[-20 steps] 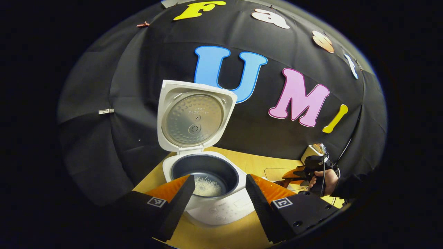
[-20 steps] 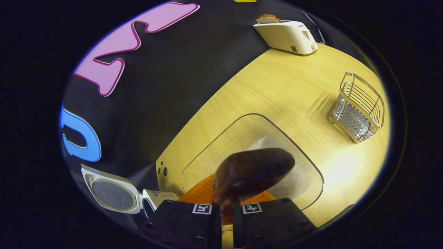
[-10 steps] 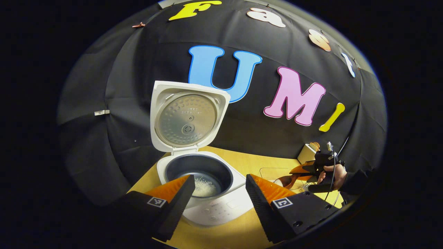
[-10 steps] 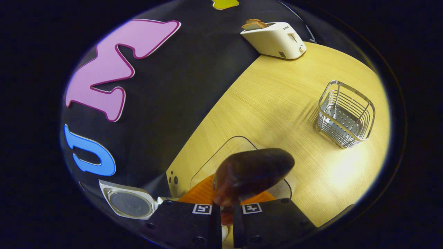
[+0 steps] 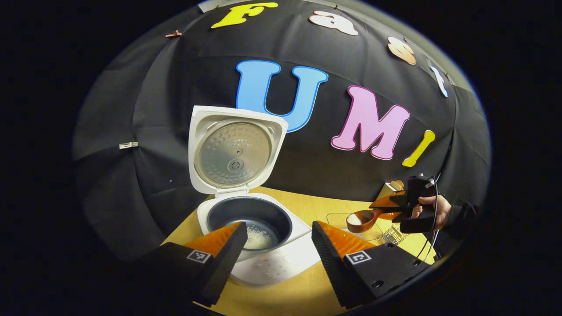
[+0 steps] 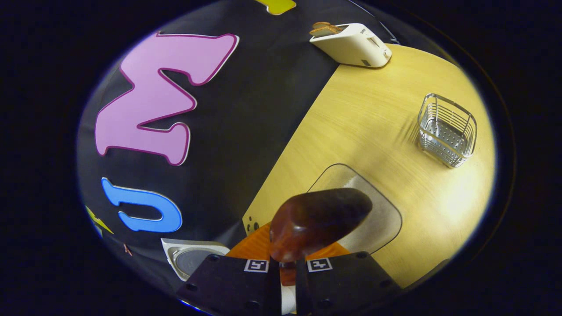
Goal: Close the left gripper, press the button to open the rice cooker; take a wooden spoon from the chopstick holder with the right hand, scoop a spoonful of rice and pour it into the rice cooker, then put the wooden spoon back into the chopstick holder.
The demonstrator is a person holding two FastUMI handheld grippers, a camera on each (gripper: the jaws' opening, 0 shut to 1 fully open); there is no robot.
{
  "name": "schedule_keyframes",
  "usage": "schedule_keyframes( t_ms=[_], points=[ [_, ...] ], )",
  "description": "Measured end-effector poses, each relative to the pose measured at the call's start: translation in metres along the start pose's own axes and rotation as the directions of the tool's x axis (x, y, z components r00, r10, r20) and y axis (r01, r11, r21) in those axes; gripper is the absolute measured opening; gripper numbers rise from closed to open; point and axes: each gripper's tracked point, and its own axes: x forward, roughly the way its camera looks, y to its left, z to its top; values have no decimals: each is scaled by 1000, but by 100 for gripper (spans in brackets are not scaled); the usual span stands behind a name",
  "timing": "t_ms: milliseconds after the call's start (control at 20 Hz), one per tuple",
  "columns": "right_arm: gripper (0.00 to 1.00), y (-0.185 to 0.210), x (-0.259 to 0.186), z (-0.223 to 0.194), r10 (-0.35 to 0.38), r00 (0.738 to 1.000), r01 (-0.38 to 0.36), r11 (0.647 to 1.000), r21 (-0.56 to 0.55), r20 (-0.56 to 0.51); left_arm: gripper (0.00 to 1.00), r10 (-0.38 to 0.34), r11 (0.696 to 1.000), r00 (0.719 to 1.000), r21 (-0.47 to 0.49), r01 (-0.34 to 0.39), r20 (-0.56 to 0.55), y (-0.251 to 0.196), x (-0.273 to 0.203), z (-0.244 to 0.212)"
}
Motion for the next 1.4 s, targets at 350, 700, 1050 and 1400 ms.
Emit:
schedule_keyframes(
  t_ms=[350, 700, 1050, 1400],
  points=[
    [17, 71, 0, -50, 121, 988, -125, 992, -33, -91, 95, 44, 999, 999, -20, -44, 24, 18, -16, 5],
    [17, 132, 15, -131, 201, 951, -223, 972, -71, -235, 90, 153, 983, 988, -110, -148, 37, 58, -36, 1],
    [17, 166, 50, -185, 191, 953, -271, 886, -377, -237, 95, 226, 966, 974, -137, -219, 34, 90, -58, -9],
    [17, 179, 73, -228, 206, 961, -276, 644, -714, -186, 95, 272, 954, 962, -140, -266, 24, 106, -72, -18]
  ],
)
